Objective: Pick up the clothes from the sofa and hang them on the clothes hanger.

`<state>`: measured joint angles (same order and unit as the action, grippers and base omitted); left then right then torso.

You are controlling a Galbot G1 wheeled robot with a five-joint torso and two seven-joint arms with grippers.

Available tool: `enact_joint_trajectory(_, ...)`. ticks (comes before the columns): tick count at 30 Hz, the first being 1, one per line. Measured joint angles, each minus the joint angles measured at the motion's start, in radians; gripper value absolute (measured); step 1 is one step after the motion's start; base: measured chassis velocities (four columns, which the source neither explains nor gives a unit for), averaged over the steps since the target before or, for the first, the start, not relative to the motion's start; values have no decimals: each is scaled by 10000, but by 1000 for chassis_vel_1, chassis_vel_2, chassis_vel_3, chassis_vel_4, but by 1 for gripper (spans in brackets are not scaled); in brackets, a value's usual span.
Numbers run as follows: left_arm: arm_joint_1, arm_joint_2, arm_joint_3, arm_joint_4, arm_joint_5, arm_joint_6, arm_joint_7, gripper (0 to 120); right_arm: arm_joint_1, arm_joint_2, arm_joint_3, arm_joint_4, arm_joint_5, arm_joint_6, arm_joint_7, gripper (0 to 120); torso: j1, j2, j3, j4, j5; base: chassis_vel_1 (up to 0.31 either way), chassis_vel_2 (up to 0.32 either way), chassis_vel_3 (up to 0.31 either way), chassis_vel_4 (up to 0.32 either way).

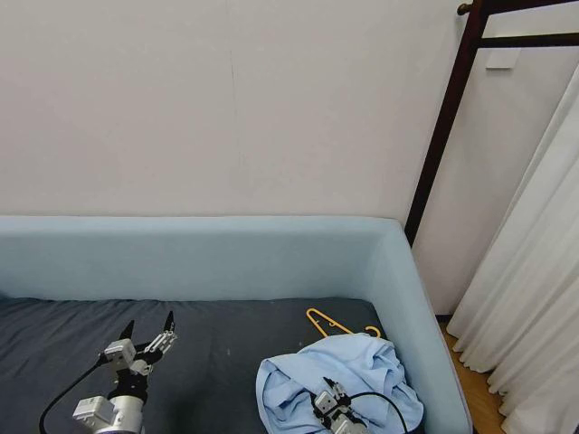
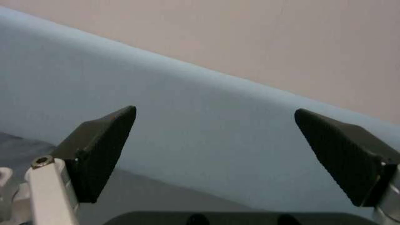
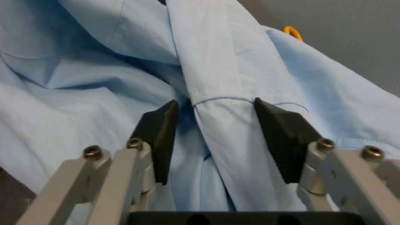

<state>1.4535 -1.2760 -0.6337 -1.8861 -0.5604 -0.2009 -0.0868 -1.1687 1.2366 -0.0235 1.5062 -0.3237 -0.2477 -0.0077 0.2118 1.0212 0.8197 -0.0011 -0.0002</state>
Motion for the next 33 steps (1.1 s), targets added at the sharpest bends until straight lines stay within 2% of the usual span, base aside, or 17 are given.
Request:
enact_joint_trajectory(3, 27, -34, 0, -4, 1, -53, -12, 100, -157, 61, -3, -1, -222, 25, 159, 35, 0, 0, 0, -1, 1, 0, 0, 0, 0)
enact_joint_trajectory(5, 55, -43, 1, -16, 3, -81, -12, 100, -201, 82, 7, -3, -332, 70, 239, 32, 0, 0, 0, -1, -1, 0, 0, 0, 0)
enact_joint_trajectory(7, 92, -58, -5, -36, 6, -183, -20, 100, -262, 126, 64, -24, -352, 153, 302, 22, 0, 0, 0, 0, 0, 0, 0, 0, 0)
enact_joint_trajectory(13, 161, -145, 6, -159, 18, -329, -73, 100, -397, 215, 156, 310, 758, 3, 411, 0, 0, 0, 0, 0, 0, 0, 0, 0, 0)
enact_joint_trajectory(19, 313, -225, 33, -324, 129, -360, -72, 100, -390, 112, 430, 435, 1401, 20, 369, 0, 0, 0, 0, 0, 0, 0, 0, 0, 0)
enact_joint_trajectory(21, 419, -251, 12, -442, 183, -380, -62, 100, -418, -65, 643, 896, 2687, 40, 2, 0, 0, 0, 0, -1, 0, 0, 0, 0, 0)
enact_joint_trajectory(23, 505, -256, -33, -540, 199, -391, -54, 100, -504, -388, 693, 1906, 5044, -558, -457, 0, 0, 0, 0, 0, 3, 0, 0, 0, 0)
enact_joint_trajectory(24, 505, -256, -33, -540, 199, -391, -54, 100, -504, -388, 693, 1906, 5044, -558, -457, 0, 0, 0, 0, 0, 3, 0, 0, 0, 0)
enact_joint_trajectory(25, 549, -256, -68, -593, 200, -398, -52, 100, -517, -581, 749, 2557, 6248, -1222, -445, 0, 0, 0, 1, 0, 3, 0, 0, 0, 0)
enact_joint_trajectory(26, 592, -255, -96, -639, 201, -402, -51, 100, -485, -767, 865, 3203, 7572, -1931, -223, 0, -1, 1, -1, 0, -2, 0, 0, 0, 0)
enact_joint_trajectory(28, 655, -255, -147, -711, 201, -416, -49, 100, -331, -1029, 1079, 4094, 9834, -2717, 150, 0, 0, 0, 0, -1, 0, 0, 0, 0, 0)
enact_joint_trajectory(29, 655, -255, -147, -711, 201, -416, -49, 100, -331, -1029, 1079, 4094, 9834, -2717, 150, 0, 0, 0, 0, -1, 0, 0, 0, 0, 0)
enact_joint_trajectory(30, 680, -271, -167, -749, 202, -432, -46, 100, -217, -1154, 1195, 4502, 10934, -2997, 337, 0, 0, 1, 0, 0, 0, 0, 0, 0, 0)
enact_joint_trajectory(33, 759, -336, -206, -832, 216, -463, -30, 100, -72, -1459, 1432, 5582, 13041, -3514, 919, 0, 0, 1, 1, 1, 1, 0, 0, 0, 0)
